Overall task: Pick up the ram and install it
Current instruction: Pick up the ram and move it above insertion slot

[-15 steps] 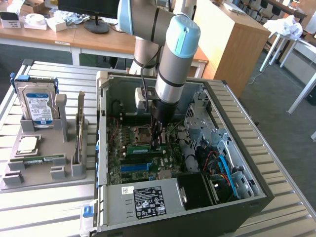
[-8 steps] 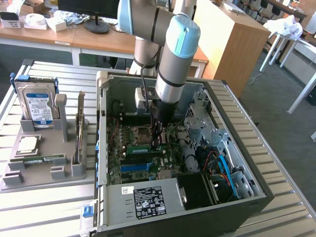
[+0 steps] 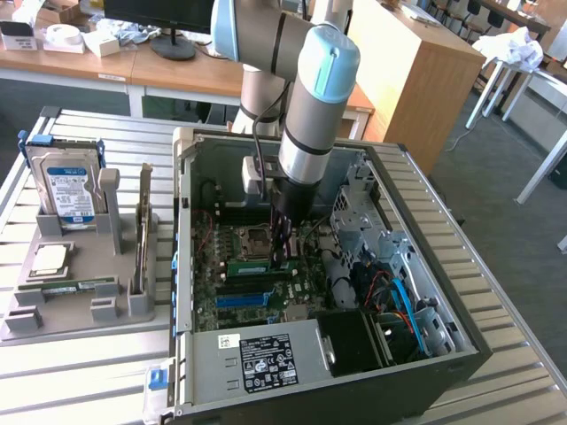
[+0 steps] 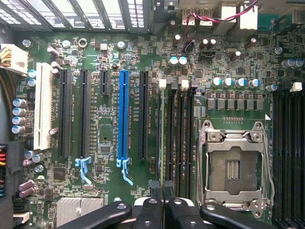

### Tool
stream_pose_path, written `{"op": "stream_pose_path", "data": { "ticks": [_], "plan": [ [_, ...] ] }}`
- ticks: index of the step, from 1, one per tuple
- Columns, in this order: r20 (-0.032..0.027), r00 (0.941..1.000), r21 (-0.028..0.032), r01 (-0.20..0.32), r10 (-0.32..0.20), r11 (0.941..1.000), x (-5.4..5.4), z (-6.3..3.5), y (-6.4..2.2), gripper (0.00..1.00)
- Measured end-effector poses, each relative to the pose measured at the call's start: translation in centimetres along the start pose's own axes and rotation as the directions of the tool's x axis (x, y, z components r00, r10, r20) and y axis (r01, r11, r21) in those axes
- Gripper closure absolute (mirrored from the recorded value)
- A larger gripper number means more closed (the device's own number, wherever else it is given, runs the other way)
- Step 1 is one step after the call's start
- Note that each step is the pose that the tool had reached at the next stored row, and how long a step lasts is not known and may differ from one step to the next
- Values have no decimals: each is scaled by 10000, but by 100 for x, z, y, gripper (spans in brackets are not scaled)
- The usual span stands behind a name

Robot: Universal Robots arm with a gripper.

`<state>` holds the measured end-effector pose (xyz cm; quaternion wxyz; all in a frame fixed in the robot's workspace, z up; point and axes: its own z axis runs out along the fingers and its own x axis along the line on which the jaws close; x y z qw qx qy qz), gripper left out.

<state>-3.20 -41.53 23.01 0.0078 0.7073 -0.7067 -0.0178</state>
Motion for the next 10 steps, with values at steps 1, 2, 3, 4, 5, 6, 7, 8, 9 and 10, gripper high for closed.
{"op": "stream_pose_path", "data": {
  "ticks": [1, 2, 3, 4, 5, 6, 7, 8, 9, 10],
  "plan": [
    [2, 10000, 1, 0, 0, 10000, 0, 1, 0, 88],
    [2, 10000, 1, 0, 0, 10000, 0, 1, 0, 88],
    [2, 10000, 1, 0, 0, 10000, 0, 1, 0, 88],
    [5, 10000, 2, 0, 0, 10000, -1, 5, 0, 88],
    [5, 10000, 2, 0, 0, 10000, -1, 9, 0, 88],
    [3, 10000, 1, 0, 0, 10000, 0, 12, 0, 88],
    [2, 10000, 1, 0, 0, 10000, 0, 11, -1, 88],
    [0, 10000, 0, 0, 0, 10000, 0, 12, 0, 88],
    [0, 10000, 0, 0, 0, 10000, 0, 12, 0, 88],
    [4, 10000, 2, 0, 0, 10000, 0, 17, -1, 88]
  ]
}}
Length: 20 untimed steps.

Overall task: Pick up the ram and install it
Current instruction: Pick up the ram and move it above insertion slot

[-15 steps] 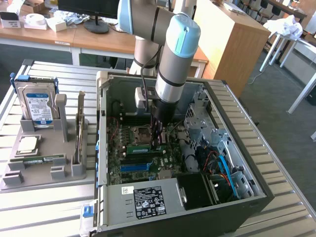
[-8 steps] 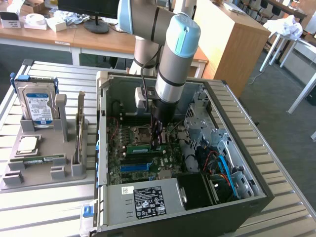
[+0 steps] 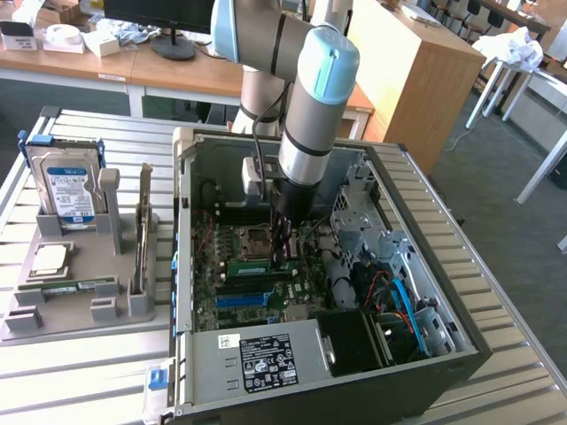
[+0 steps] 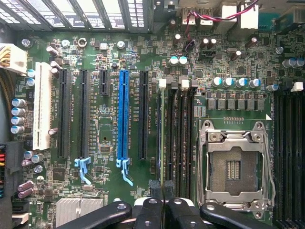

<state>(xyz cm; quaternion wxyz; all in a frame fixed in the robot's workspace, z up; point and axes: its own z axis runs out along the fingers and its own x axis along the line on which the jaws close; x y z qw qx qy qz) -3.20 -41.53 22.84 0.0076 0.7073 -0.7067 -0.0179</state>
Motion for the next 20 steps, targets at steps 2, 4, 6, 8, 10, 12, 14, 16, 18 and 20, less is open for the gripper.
{"op": "stream_pose_path", "data": {
  "ticks": [2, 4, 6, 8, 10, 12, 14, 16, 18, 20],
  "plan": [
    [-1, 10000, -1, 0, 0, 10000, 0, 8, 0, 88],
    [-4, 10000, -2, 0, 0, 10000, 1, 10, 0, 88],
    [0, 10000, -1, 0, 0, 10000, 0, 16, 0, 88],
    [-2, 10000, -1, 0, 0, 10000, 0, 21, -1, 88],
    [-1, 10000, -1, 1, -1, 10000, 0, 26, -1, 88],
    [-1, 10000, -1, 0, 0, 10000, 1, 34, -1, 88],
    [-1, 10000, -1, 0, 0, 10000, 1, 44, -2, 88],
    [-2, 10000, -1, 0, 0, 10000, 1, 56, -2, 88],
    [-3, 10000, -2, -1, 1, 10000, 2, 62, -2, 88],
    [-4, 10000, -2, -1, 1, 10000, 1, 62, -2, 88]
  ]
}}
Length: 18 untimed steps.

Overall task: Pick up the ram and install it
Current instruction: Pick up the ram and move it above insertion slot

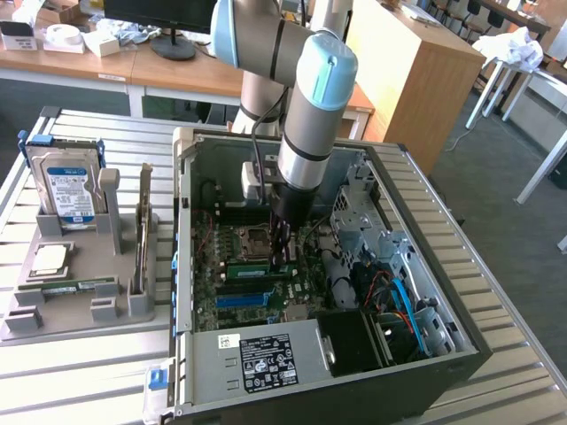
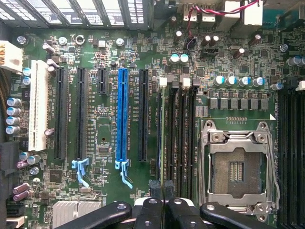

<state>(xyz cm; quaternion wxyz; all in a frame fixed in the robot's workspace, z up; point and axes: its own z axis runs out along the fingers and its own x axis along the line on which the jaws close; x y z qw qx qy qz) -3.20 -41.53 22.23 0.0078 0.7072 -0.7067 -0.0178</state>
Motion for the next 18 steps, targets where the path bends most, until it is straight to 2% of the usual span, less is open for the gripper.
{"op": "stream_pose_path", "data": {
  "ticks": [7, 8, 9, 10, 11, 12, 18],
  "plan": [
    [1, 10000, 2, 1, -1, 10000, 0, 1, 0, 87],
    [2, 10000, 2, 0, 0, 10000, 0, 1, 0, 82],
    [2, 10000, 1, 1, -1, 10000, 0, 1, 0, 82],
    [2, 10000, 1, 1, -1, 10000, 0, 1, 0, 75],
    [2, 10000, 1, 0, 0, 10000, 0, 1, 0, 75],
    [3, 10000, 1, 0, 0, 10000, 0, 1, 0, 69],
    [3, 10000, 2, 0, 0, 10000, -1, -20, 0, 69]
  ]
}}
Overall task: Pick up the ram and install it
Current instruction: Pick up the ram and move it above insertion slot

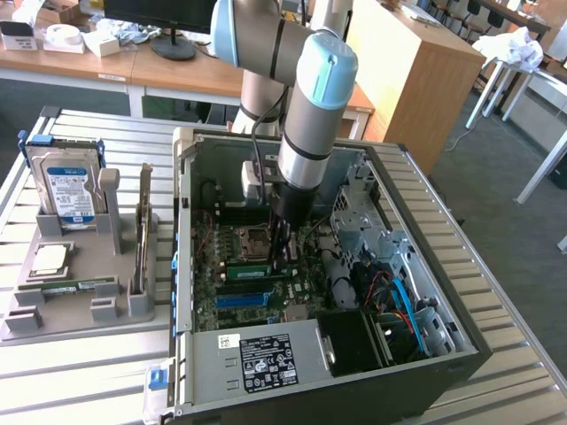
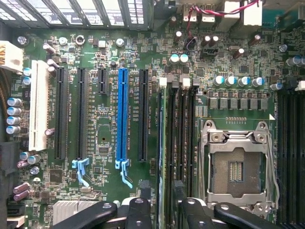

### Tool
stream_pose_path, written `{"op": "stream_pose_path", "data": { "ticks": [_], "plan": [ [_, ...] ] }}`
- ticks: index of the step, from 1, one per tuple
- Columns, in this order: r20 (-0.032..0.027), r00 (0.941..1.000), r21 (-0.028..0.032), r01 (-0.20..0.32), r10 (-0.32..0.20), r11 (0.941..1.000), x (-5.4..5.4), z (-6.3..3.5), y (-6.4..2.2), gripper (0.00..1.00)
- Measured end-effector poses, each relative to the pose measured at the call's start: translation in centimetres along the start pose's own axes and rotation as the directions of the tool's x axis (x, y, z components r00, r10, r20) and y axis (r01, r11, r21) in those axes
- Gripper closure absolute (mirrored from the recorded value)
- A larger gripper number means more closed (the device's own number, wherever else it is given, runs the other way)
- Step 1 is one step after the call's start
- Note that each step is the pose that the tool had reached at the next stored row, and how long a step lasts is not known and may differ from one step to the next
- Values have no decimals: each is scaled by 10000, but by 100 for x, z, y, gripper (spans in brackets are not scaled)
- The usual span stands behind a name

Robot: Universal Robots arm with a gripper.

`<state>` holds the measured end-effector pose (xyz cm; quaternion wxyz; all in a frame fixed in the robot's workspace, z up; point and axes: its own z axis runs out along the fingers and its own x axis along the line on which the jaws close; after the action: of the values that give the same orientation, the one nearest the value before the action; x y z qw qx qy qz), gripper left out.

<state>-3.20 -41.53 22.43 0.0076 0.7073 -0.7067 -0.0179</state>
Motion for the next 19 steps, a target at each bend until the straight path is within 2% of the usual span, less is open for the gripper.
{"op": "stream_pose_path", "data": {
  "ticks": [5, 13, 19],
  "plan": [
    [-14, 10000, -1, -1, 1, 10000, -2, -124, 0, 69],
    [-39, 10000, -1, -2, 2, 10000, -6, -425, 3, 69],
    [-60, 10000, -1, -3, 3, 10000, -9, -612, 8, 69]
  ]
}}
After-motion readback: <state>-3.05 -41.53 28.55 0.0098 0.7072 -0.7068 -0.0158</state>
